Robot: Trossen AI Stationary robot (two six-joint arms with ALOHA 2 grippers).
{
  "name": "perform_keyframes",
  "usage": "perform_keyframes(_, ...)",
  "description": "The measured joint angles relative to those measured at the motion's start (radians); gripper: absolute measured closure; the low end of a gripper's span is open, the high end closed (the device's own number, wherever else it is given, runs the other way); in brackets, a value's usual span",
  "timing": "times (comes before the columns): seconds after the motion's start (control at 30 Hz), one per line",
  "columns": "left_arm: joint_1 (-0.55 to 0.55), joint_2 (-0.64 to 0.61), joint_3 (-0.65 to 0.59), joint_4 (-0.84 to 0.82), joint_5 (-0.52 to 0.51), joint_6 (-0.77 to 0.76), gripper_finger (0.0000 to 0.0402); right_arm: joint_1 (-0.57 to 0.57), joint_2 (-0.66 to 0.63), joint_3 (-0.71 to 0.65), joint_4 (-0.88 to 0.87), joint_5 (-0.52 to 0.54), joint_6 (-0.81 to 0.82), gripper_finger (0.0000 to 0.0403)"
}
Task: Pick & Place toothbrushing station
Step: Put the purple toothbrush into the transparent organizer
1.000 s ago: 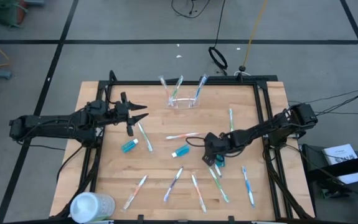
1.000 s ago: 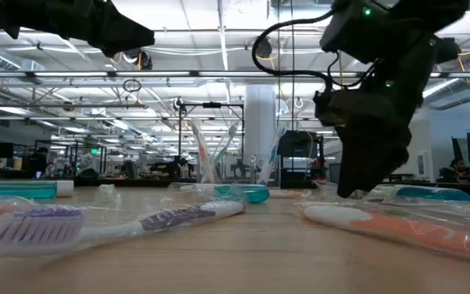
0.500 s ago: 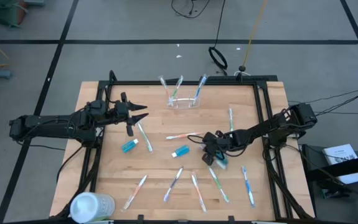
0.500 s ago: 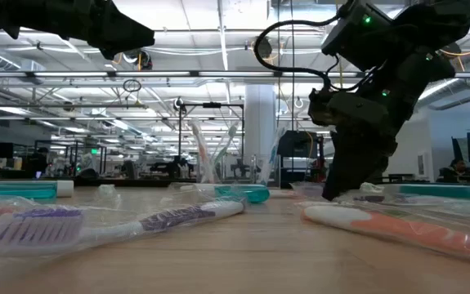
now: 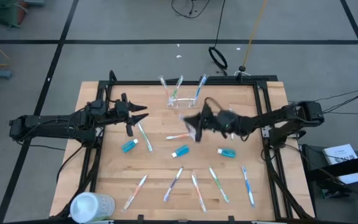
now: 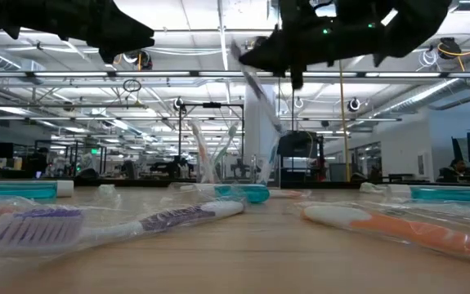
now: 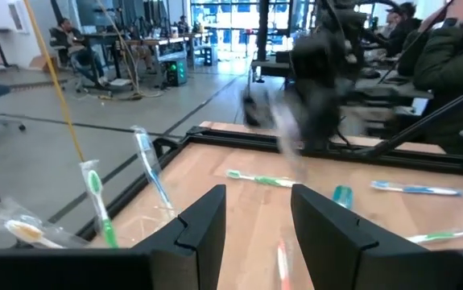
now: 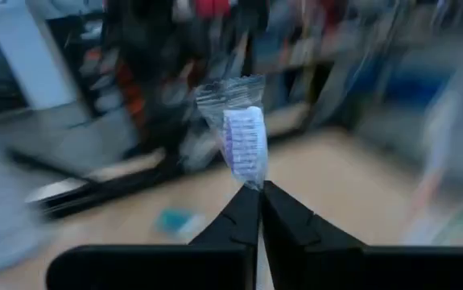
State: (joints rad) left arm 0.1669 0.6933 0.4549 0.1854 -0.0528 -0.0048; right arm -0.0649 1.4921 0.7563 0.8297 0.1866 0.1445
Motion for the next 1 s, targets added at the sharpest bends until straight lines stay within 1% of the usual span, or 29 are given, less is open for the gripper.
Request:
perform_keyframes(0.1,-0.003,0.000,0.000,-0.002,0.011,-0.005,0.0254,-0.062,0.000,0.000,0.139,0.008,-0.389,0.0402)
perform_keyframes(0.13,-0.006,0.000,0.000,-0.002,0.011,-0.009,0.0254,-0.084,0.002,0.000,0.172,0.023,-0.479,0.0402)
perform_keyframes(0.2,-0.012,0.000,-0.001,-0.002,0.010,-0.031,0.0254,-0.136,0.022,0.000,0.258,0.031,-0.570,0.0402)
perform_keyframes(0.27,-0.016,0.000,-0.002,-0.006,0.011,-0.043,0.0254,-0.196,0.035,0.000,0.330,0.028,-0.547,0.0402)
perform_keyframes(0.33,-0.022,0.000,-0.002,-0.011,0.010,-0.051,0.0254,-0.256,0.044,0.000,0.370,-0.007,-0.487,0.0403)
perform_keyframes(0.4,-0.027,0.000,-0.002,-0.011,0.009,-0.052,0.0254,-0.306,0.052,0.000,0.326,-0.031,-0.442,0.0403)
perform_keyframes(0.47,-0.032,0.000,-0.002,-0.011,0.008,-0.053,0.0254,-0.348,0.077,0.000,0.287,-0.032,-0.393,0.0403)
perform_keyframes(0.53,-0.035,0.000,-0.003,-0.010,0.008,-0.052,0.0254,-0.380,0.105,-0.002,0.284,-0.033,-0.332,0.0403)
perform_keyframes(0.63,-0.034,0.000,-0.003,-0.010,0.008,-0.037,0.0254,-0.401,0.158,-0.001,0.338,-0.032,-0.278,0.0403)
perform_keyframes(0.8,-0.034,0.000,-0.003,-0.010,0.007,-0.022,0.0254,-0.398,0.256,-0.001,0.396,-0.035,-0.281,0.0403)
perform_keyframes(1.0,-0.034,0.000,-0.004,-0.039,0.006,-0.024,0.0254,-0.392,0.341,-0.001,0.354,-0.023,-0.280,0.0403)
